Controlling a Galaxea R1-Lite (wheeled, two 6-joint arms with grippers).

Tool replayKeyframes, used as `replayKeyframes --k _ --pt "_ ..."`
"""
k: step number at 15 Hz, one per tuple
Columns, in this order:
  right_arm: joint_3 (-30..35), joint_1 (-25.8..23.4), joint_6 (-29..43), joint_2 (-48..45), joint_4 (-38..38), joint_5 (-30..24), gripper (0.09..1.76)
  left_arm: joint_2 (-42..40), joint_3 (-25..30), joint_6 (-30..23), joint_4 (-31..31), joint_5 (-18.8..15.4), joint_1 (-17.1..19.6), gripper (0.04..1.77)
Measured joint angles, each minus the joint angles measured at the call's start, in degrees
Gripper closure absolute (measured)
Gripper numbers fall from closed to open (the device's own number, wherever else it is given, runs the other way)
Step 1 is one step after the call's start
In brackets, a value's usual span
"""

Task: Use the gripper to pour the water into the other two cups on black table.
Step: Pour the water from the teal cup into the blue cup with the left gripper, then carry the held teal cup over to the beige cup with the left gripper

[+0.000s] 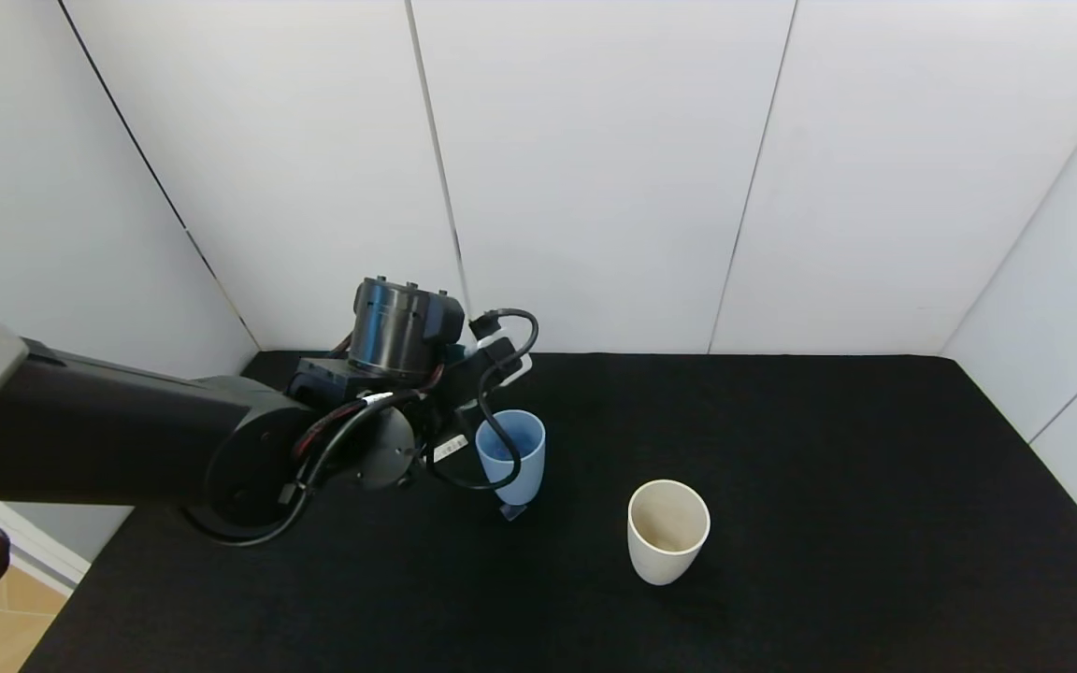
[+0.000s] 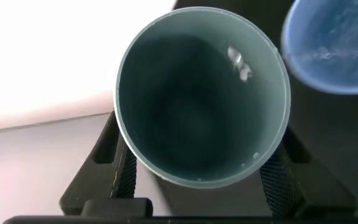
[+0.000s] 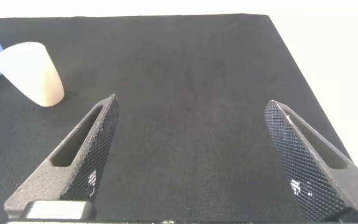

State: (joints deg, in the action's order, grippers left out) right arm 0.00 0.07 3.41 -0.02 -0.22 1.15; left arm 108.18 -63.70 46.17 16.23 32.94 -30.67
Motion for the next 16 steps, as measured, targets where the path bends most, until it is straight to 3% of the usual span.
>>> replayKeyframes --k 5,8,16 --pt "0.0 0.0 -0.02 0.0 0.0 0.0 0.14 -2.43 0.28 -10.56 -1.27 -5.79 -0.89 0.69" --pt "0.0 0.0 0.0 0.0 -0.02 -0.02 0.14 -5.67 -0.33 -14.4 -9.7 -8.03 -4.06 0.69" --pt "0.0 0.0 0.0 0.0 0.0 0.0 0.14 -6.25 -4.39 -15.38 -12.62 -7.19 -16.81 0.69"
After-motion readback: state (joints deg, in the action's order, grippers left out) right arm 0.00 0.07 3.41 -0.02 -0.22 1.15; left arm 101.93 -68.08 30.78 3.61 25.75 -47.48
